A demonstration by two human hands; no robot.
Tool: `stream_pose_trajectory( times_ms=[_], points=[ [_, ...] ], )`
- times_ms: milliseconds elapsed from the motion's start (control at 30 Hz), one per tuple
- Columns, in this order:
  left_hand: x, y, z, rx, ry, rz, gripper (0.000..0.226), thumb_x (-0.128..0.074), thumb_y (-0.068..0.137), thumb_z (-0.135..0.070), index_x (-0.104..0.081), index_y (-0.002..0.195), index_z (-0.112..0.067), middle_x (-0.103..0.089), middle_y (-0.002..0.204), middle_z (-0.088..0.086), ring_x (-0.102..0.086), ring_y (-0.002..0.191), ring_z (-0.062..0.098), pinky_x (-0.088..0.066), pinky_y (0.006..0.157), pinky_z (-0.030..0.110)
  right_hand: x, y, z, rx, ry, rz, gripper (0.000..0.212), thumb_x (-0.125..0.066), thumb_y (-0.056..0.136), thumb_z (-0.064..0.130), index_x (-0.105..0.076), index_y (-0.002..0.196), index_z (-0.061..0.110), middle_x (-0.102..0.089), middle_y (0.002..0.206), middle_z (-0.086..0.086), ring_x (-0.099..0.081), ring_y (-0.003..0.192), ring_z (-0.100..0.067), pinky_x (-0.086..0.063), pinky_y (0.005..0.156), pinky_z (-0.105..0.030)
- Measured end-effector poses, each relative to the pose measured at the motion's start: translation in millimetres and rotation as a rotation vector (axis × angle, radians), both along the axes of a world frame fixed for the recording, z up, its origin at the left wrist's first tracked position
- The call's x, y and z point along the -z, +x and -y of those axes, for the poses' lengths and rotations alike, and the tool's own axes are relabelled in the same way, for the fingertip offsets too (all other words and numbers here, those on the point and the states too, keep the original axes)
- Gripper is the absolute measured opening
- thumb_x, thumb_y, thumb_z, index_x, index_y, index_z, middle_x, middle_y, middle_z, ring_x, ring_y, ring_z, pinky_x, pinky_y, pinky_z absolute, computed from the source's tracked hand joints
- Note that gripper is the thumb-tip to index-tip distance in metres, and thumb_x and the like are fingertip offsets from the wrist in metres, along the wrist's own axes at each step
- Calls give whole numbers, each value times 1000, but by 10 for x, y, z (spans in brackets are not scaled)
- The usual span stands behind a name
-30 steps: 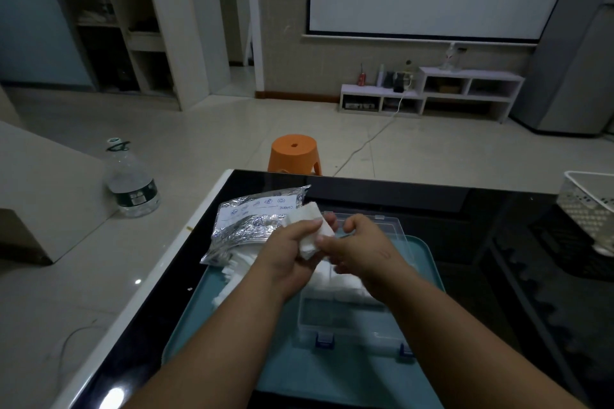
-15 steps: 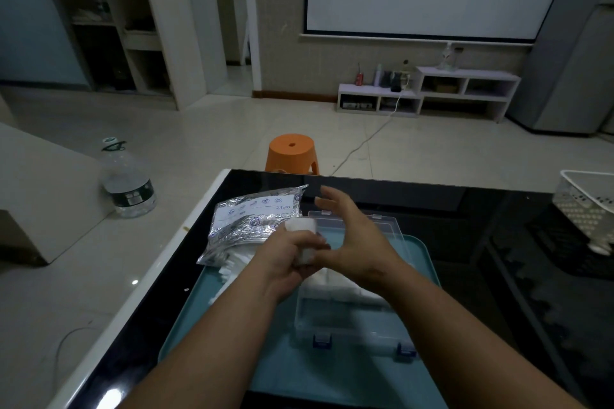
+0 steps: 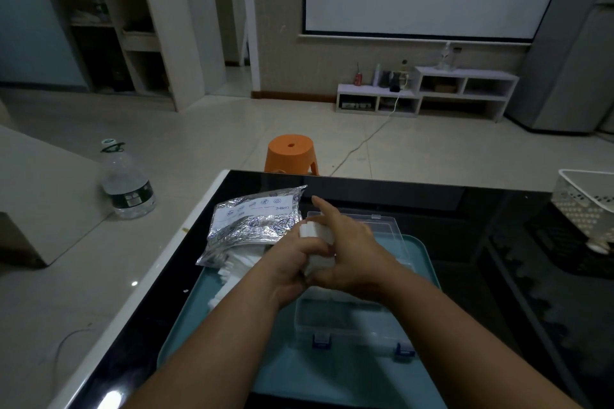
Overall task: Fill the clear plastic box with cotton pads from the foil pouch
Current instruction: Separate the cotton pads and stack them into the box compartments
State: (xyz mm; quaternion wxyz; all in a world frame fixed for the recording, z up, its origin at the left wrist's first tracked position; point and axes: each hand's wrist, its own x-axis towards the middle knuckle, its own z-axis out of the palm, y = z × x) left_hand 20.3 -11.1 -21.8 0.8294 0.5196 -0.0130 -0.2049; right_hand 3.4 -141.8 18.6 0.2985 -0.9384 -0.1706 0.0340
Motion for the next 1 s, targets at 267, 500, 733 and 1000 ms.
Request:
stream_pose_trajectory(
  times_ms=[267,500,733,1000],
  points=[
    [-27,24,11,32,-53,-22,59,-60,64,2,-60,121,-15,-67,101,15,-67,82,27,-52,66,35,-70,-37,21,-14,-72,27,106,-78,75,33,-5,152,39,-38,149,9,-27,138,-21,-19,115,-39],
    [-23,10,13,61,27,15,68,-55,59,4,-58,125,-14,-66,106,16,-64,94,30,-48,72,37,4,2,1,-27,-83,44,111,-79,71,38,-1,150,46,-37,150,8,-25,140,-22,-18,114,-39],
    [-105,7,50,-35,59,-42,40,-47,71,10,-60,106,-5,-68,83,14,-67,74,26,-52,59,30,-75,-23,-5,-46,-82,44,112,-80,71,34,-3,152,41,-35,149,5,-26,139,-21,-19,115,-39],
    [-117,39,-90,-156,269,-134,34,-45,86,1,-45,120,-2,-69,84,22,-69,62,26,-58,57,35,-40,77,124,72,123,-99,96,-71,77,8,-18,152,36,-29,156,6,-35,139,-22,-39,111,-46]
  ],
)
